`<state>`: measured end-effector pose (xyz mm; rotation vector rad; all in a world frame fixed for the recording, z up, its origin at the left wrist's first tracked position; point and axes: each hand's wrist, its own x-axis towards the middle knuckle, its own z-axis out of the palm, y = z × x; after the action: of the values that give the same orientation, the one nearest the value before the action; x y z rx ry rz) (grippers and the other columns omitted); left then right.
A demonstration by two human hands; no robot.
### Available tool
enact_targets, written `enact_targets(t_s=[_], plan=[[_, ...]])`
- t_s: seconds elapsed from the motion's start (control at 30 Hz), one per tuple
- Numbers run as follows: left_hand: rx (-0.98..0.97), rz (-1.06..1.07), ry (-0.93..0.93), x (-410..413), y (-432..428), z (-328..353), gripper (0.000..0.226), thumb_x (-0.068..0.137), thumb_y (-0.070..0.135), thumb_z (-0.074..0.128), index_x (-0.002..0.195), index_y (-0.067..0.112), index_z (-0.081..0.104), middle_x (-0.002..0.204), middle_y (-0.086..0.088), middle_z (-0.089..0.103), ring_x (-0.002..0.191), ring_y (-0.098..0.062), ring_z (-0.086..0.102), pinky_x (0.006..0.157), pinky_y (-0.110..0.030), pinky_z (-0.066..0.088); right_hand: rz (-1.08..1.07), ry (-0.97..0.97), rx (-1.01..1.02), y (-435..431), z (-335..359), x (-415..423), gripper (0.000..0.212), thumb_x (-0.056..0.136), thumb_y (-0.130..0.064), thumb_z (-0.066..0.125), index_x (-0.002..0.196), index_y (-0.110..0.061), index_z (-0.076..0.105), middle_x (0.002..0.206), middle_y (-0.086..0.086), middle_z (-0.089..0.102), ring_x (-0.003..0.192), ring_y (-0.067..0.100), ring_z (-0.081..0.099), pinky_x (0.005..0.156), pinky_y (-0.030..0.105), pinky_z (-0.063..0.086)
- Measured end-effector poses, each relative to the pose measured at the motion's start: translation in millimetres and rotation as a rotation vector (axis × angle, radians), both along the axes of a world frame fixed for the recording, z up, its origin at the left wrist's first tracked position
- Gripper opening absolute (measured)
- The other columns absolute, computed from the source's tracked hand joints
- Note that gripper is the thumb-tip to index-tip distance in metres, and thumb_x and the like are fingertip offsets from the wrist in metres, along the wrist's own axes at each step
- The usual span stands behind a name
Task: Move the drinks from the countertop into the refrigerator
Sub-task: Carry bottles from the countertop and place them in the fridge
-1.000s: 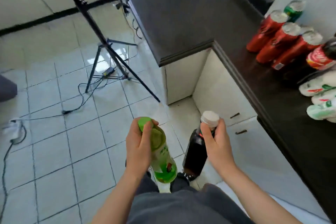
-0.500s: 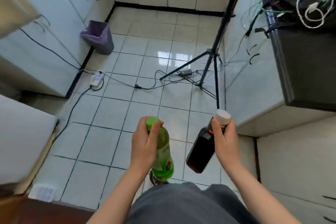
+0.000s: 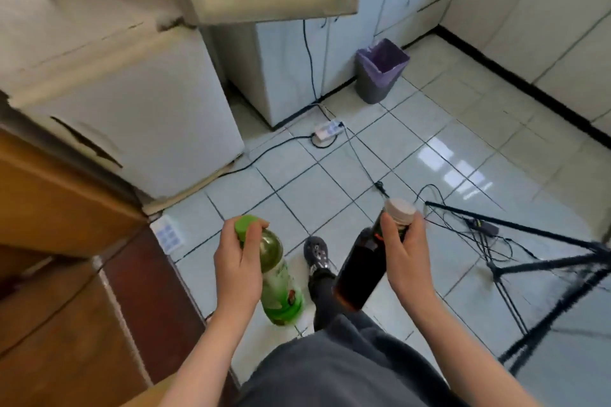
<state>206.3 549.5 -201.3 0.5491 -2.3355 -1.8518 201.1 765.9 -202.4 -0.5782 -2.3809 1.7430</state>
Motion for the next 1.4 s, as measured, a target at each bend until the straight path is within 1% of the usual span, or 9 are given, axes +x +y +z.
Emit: enact_targets(t_s=[0.1,0.2,0.3,0.5,0.67,0.83,1.0,1.27,1.4], plan=[[0.014,0.132,-0.013,-34,-27,-9,0.028,0.088,0.044,0.044,0.095,0.021,0.06,0.09,0.02,0.066,0.086,-0.001,0.06,0.078,-0.028,0.046,0.121,-0.027,0.029,-29,-9,-63,0.012,0.092,-0.03,0.053,0.084,-0.029,0.043,0.079,-0.013,0.054,0.068,-0.014,0.052,0.058,0.01,0.038],[-0.008,0.244,-0.012,-80,-52,-9,0.021,0.097,0.032,0.048,0.098,0.015,0.061,0.089,0.02,0.066,0.085,0.003,0.059,0.077,-0.025,0.042,0.251,-0.034,0.051,-58,-12,-131,0.013,0.091,-0.029,0.054,0.083,-0.028,0.043,0.08,-0.012,0.055,0.069,-0.016,0.052,0.056,0.003,0.037],[-0.035,0.334,-0.011,-125,-75,5,0.016,0.098,0.023,0.046,0.097,0.017,0.061,0.09,0.022,0.064,0.085,0.004,0.058,0.076,-0.024,0.042,0.383,-0.016,0.048,-93,-7,-196,0.012,0.092,-0.027,0.054,0.086,-0.029,0.045,0.082,-0.011,0.056,0.071,-0.013,0.053,0.059,0.011,0.039],[-0.059,0.523,0.087,-201,-124,30,0.019,0.089,0.038,0.041,0.095,0.03,0.057,0.092,0.012,0.063,0.085,0.003,0.058,0.076,-0.021,0.045,0.706,0.053,0.068,-177,10,-318,0.009,0.091,-0.033,0.053,0.087,-0.031,0.045,0.08,-0.012,0.058,0.071,-0.011,0.054,0.058,0.016,0.039],[-0.119,0.651,0.174,-219,-166,36,0.024,0.091,0.041,0.043,0.098,0.024,0.059,0.093,0.01,0.064,0.088,-0.001,0.059,0.073,-0.008,0.044,0.886,0.102,0.082,-246,28,-372,0.01,0.091,-0.035,0.053,0.088,-0.037,0.043,0.084,-0.015,0.057,0.076,-0.008,0.054,0.061,0.018,0.04],[-0.165,0.665,0.191,-246,-230,30,0.043,0.088,0.048,0.039,0.103,0.013,0.059,0.094,0.014,0.063,0.088,-0.004,0.06,0.075,-0.016,0.048,0.928,0.175,0.006,-315,45,-413,0.007,0.086,-0.04,0.05,0.088,-0.036,0.044,0.08,-0.031,0.055,0.074,-0.009,0.053,0.063,0.004,0.041],[-0.118,0.585,0.236,-299,-308,38,0.039,0.088,0.046,0.04,0.1,0.014,0.06,0.094,0.011,0.064,0.086,-0.008,0.061,0.074,-0.02,0.049,0.884,0.251,-0.038,-386,55,-450,0.009,0.082,-0.044,0.051,0.086,-0.038,0.045,0.08,-0.029,0.056,0.073,-0.008,0.053,0.063,0.004,0.04],[-0.114,0.264,0.463,-402,-437,118,0.039,0.088,0.054,0.048,0.094,0.017,0.061,0.089,0.006,0.066,0.08,-0.008,0.062,0.072,-0.014,0.048,0.791,0.397,-0.092,-498,111,-520,0.023,0.076,-0.051,0.048,0.089,-0.031,0.05,0.085,-0.021,0.058,0.076,-0.006,0.053,0.067,0.005,0.041],[-0.123,0.217,0.594,-450,-489,165,0.043,0.089,0.058,0.047,0.095,0.017,0.061,0.091,0.006,0.067,0.083,-0.009,0.063,0.073,-0.017,0.049,0.779,0.532,-0.15,-545,153,-554,0.013,0.08,-0.046,0.048,0.091,-0.041,0.052,0.086,-0.026,0.058,0.079,-0.008,0.053,0.07,0.004,0.04]])
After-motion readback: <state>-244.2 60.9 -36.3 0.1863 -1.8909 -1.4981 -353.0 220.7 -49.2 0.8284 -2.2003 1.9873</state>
